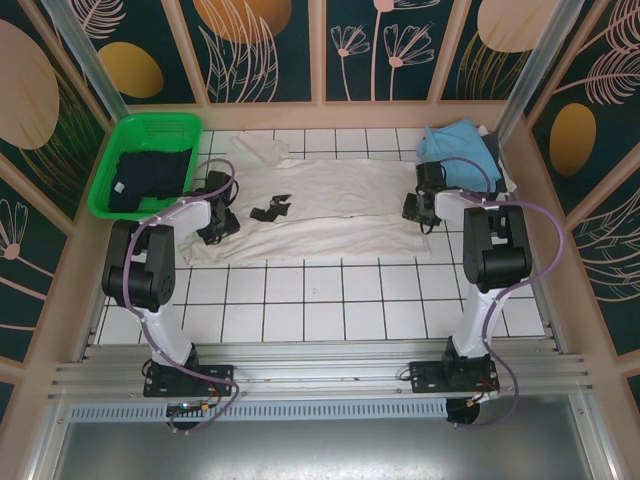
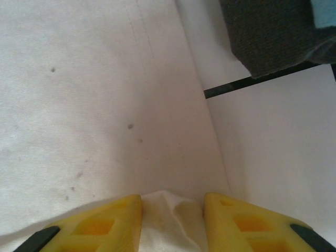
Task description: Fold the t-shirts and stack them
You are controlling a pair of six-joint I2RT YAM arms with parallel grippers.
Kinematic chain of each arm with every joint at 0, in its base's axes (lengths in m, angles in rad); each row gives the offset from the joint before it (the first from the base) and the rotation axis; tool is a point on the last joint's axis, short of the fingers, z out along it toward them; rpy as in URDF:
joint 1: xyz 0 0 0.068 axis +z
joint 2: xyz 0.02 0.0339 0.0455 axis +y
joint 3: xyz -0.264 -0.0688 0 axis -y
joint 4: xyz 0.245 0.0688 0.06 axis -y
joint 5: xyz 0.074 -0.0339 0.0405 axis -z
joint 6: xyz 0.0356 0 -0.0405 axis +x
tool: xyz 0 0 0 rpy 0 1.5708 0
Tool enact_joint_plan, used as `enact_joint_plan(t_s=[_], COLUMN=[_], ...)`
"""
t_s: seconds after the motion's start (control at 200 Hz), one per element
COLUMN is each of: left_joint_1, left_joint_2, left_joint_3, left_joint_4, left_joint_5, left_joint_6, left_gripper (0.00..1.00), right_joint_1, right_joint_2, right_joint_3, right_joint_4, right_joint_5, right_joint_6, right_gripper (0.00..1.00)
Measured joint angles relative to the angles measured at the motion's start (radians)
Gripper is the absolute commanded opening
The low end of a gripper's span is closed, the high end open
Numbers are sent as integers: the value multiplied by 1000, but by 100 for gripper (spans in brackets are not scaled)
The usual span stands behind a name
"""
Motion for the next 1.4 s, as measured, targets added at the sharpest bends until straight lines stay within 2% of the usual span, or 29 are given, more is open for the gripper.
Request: enact_joint_plan(t_s=[0.1,0.2,0.505,0.881,1.121,1.241,1.401], left_joint_1=[4,12,78,81,83,83,83], left_joint_2=[13,18,85,185,202,219,235], left_joint_3=[20,54,158,238,308,308,317], left_joint_4=[-10,-13,18,16,13,8,-11], left_joint_5=[-7,-16,19,18,1,0,-6], left_joint_6=[2,2,2,1,9,13,13], left_gripper=[45,49,45,34,16,12,14], right_joint_1=[0,0,0,0,0,0,0], right_joint_2=[1,3,14,14,14,14,14], right_joint_3=[0,1,12,14,14,14,14], right_joint_4=[0,0,2,4,9,11,12], right_joint_5=[5,10,8,6,2,0,0], right_joint_6=[0,-2,-3,-3,-3,-3,-3], right_gripper=[29,23,11,8,5,3,0])
